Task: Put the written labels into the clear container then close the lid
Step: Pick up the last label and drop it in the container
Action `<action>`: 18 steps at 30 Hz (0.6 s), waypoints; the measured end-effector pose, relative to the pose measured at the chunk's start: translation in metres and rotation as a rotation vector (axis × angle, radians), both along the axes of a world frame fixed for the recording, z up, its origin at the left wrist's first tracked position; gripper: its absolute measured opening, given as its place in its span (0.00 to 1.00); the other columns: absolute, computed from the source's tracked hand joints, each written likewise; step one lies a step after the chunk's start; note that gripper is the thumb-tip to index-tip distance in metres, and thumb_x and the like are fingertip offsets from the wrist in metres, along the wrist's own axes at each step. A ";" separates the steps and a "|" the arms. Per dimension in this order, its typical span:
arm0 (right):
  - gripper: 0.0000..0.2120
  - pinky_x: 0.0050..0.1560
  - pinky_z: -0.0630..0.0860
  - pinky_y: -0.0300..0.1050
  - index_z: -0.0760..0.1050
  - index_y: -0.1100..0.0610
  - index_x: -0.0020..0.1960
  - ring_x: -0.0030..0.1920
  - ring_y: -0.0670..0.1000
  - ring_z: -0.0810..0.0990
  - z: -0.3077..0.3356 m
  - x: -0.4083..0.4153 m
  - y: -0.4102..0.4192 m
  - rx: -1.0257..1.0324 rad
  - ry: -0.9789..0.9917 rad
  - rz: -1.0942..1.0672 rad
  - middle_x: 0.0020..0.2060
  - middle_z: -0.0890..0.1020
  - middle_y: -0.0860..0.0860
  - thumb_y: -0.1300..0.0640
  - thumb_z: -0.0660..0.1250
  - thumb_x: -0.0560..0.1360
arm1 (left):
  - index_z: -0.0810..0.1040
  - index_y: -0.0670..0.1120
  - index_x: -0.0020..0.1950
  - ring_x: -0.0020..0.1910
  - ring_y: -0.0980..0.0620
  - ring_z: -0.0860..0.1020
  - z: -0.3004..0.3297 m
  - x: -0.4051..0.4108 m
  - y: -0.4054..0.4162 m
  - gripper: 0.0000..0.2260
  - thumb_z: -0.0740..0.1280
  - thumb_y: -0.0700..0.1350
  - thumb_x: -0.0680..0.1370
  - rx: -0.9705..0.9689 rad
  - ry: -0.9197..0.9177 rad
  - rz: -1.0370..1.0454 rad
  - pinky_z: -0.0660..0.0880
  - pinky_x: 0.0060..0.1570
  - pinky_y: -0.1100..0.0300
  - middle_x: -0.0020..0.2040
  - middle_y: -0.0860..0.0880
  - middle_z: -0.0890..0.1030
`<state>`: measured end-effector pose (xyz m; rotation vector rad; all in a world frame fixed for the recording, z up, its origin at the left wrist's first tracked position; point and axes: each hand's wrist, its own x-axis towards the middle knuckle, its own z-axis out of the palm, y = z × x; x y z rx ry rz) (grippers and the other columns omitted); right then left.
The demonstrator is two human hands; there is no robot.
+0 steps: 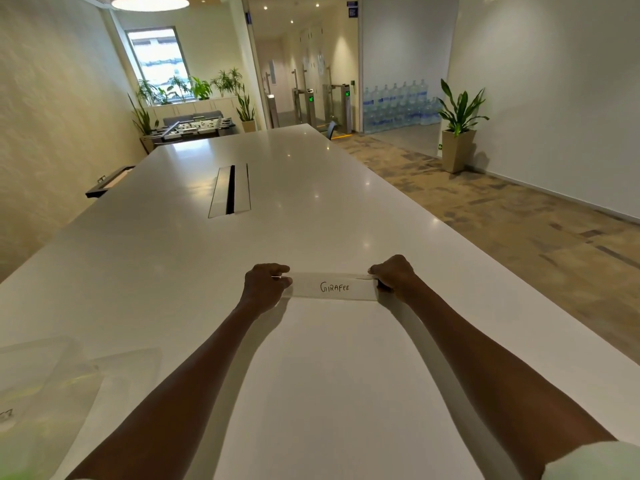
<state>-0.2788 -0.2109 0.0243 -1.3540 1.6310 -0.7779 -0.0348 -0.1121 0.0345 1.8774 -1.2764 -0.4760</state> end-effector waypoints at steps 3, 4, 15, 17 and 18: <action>0.13 0.41 0.72 0.46 0.71 0.61 0.33 0.39 0.57 0.77 -0.001 -0.001 0.000 -0.023 0.067 0.033 0.33 0.76 0.57 0.56 0.71 0.71 | 0.83 0.46 0.56 0.51 0.50 0.82 -0.001 0.001 0.001 0.12 0.71 0.42 0.73 0.010 -0.007 0.001 0.76 0.56 0.58 0.59 0.46 0.82; 0.14 0.41 0.71 0.45 0.70 0.61 0.33 0.40 0.57 0.76 -0.002 -0.001 0.000 -0.031 0.082 0.042 0.31 0.75 0.56 0.55 0.71 0.71 | 0.83 0.46 0.56 0.50 0.51 0.81 -0.002 0.000 0.001 0.12 0.71 0.42 0.73 0.014 -0.009 0.002 0.75 0.54 0.59 0.59 0.46 0.81; 0.23 0.51 0.74 0.49 0.77 0.62 0.48 0.54 0.62 0.80 0.003 -0.006 0.006 -0.234 0.383 0.087 0.50 0.82 0.61 0.42 0.60 0.76 | 0.82 0.46 0.56 0.54 0.47 0.79 -0.007 0.006 -0.003 0.14 0.73 0.44 0.71 0.049 -0.129 -0.033 0.74 0.56 0.57 0.60 0.44 0.80; 0.23 0.48 0.73 0.48 0.79 0.61 0.47 0.52 0.61 0.81 0.007 -0.006 0.007 -0.328 0.443 0.104 0.48 0.83 0.58 0.40 0.60 0.77 | 0.80 0.47 0.60 0.61 0.44 0.76 -0.005 0.007 -0.006 0.17 0.73 0.45 0.71 0.065 -0.191 -0.047 0.72 0.62 0.52 0.63 0.43 0.78; 0.22 0.47 0.73 0.47 0.80 0.59 0.47 0.52 0.59 0.81 0.008 -0.006 0.007 -0.380 0.448 0.138 0.47 0.84 0.56 0.39 0.62 0.76 | 0.79 0.47 0.61 0.63 0.43 0.74 -0.004 0.007 -0.007 0.19 0.73 0.46 0.71 0.075 -0.224 -0.063 0.71 0.64 0.50 0.64 0.44 0.77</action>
